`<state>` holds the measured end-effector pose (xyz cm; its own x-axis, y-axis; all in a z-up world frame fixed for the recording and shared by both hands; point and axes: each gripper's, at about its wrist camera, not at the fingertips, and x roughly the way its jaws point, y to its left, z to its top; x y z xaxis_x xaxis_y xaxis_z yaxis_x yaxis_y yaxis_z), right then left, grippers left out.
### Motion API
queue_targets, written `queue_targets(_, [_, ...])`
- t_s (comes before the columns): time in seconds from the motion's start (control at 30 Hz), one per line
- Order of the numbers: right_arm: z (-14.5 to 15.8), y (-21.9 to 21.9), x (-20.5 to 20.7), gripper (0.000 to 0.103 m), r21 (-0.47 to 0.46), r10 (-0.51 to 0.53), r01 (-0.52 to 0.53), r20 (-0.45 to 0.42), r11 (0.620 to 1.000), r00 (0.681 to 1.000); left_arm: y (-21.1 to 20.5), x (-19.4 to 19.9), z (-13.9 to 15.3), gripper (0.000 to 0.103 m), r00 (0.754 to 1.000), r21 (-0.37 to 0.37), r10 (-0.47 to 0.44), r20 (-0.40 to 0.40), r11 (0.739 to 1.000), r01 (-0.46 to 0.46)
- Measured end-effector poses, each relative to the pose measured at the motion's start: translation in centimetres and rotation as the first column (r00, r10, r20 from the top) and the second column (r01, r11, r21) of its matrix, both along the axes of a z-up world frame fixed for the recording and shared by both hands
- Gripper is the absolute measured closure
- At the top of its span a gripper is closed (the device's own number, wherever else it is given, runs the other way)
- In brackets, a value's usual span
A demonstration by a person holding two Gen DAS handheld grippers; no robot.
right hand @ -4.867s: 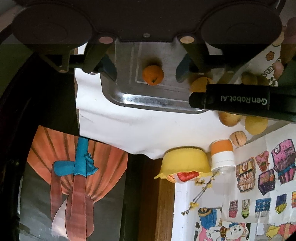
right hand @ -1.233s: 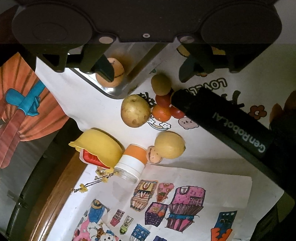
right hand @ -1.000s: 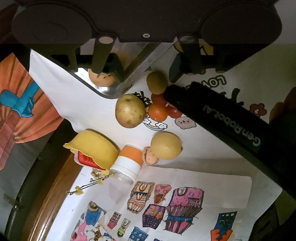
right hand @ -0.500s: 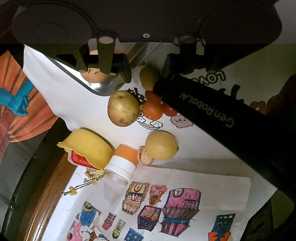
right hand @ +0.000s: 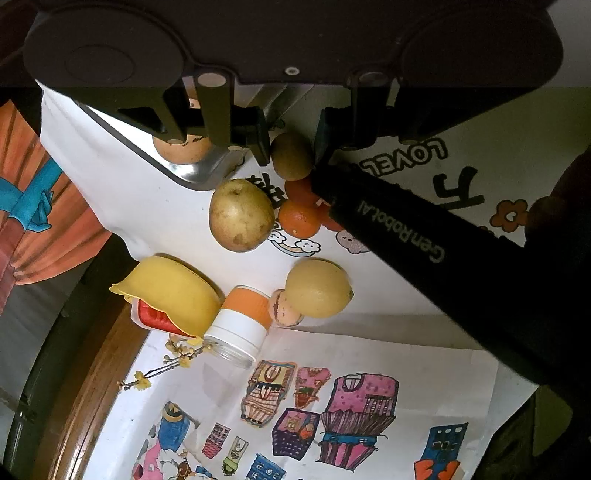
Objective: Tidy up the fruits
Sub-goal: 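Close the left tool on a small brown fruit while the right tool grasps the other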
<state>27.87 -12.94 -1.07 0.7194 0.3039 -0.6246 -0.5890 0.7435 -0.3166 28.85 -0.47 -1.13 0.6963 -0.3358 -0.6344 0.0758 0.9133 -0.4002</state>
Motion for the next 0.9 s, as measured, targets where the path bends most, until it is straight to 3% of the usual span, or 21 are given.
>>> queue_targets(0.9, [1.3, -1.7, -2.1, 0.076, 0.048, -0.038, 0.037, 0.019, 0.998, 0.999, -0.4, -1.8, 0.8, 0.075, 0.999, 0.026, -0.010, 0.030, 1.000, 0.009])
